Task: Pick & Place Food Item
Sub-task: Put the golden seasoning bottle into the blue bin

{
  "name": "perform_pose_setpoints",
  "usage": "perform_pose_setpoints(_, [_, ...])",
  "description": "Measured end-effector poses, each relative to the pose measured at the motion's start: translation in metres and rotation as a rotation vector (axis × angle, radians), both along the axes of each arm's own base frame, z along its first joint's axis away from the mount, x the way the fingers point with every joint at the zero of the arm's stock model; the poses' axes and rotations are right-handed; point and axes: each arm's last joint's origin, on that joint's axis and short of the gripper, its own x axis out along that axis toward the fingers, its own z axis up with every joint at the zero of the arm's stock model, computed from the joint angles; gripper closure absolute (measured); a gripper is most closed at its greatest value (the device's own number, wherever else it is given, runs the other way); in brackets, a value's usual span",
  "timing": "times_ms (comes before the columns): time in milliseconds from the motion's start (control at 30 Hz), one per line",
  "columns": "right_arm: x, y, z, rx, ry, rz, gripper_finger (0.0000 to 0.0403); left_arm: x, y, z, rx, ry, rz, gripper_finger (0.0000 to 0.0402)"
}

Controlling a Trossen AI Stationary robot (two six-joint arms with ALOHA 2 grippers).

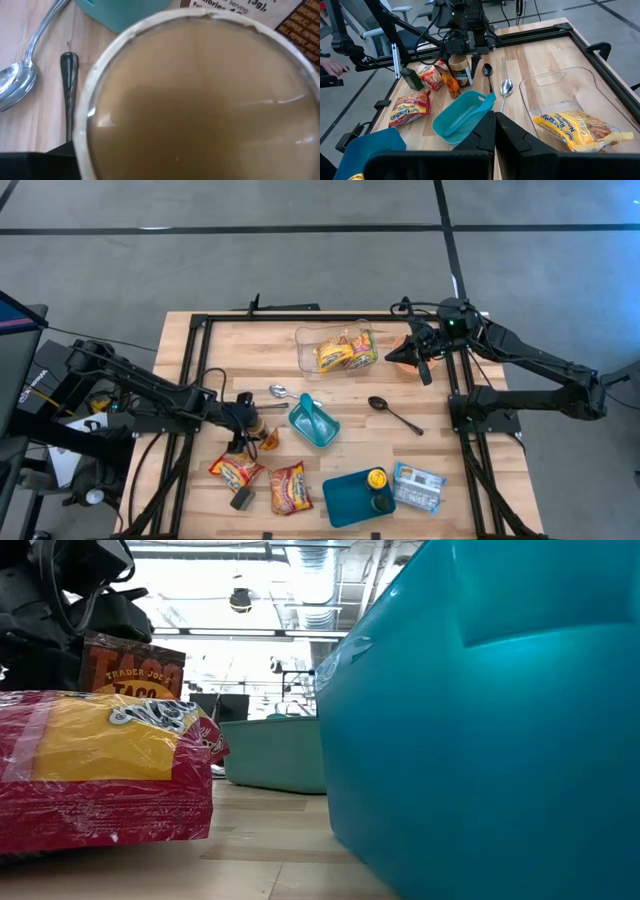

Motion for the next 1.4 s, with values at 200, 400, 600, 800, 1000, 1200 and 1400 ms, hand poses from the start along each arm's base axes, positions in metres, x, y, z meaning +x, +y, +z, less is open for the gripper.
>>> perform_pose_setpoints(200, [0.0, 0.0, 0.0, 0.0, 0.0, 0.0, 0.0403, 0.0, 0.0, 0.0, -0.052, 0.004, 0.061, 0.0101])
perform_pose_setpoints(400, [0.0, 0.0, 0.0, 0.0, 0.0, 0.0, 0.0403, 0.0, 0.0, 0.0, -0.059, 0.006, 0.07, 0.0101])
perform_pose_setpoints(600, [0.0, 0.0, 0.0, 0.0, 0.0, 0.0, 0.0403, 0.0, 0.0, 0.0, -0.058, 0.006, 0.069, 0.0101])
perform_pose_setpoints(800, [0.0, 0.0, 0.0, 0.0, 0.0, 0.0, 0.0403, 0.0, 0.0, 0.0, -0.045, -0.002, 0.047, 0.0101])
perform_pose_setpoints(1000, [0.0, 0.0, 0.0, 0.0, 0.0, 0.0, 0.0403, 0.001, -0.001, -0.002, -0.039, -0.05, 0.02, 0.0101])
perform_pose_setpoints(1200, [0.0, 0.0, 0.0, 0.003, 0.004, 0.0, 0.0403, -0.013, 0.002, -0.018, -0.186, -0.21, 0.005, 0.0101])
perform_pose_setpoints(1400, [0.0, 0.0, -0.001, 0.004, 0.006, 0.001, 0.0403, -0.026, 0.005, -0.022, -0.21, -0.275, -0.003, 0.0101])
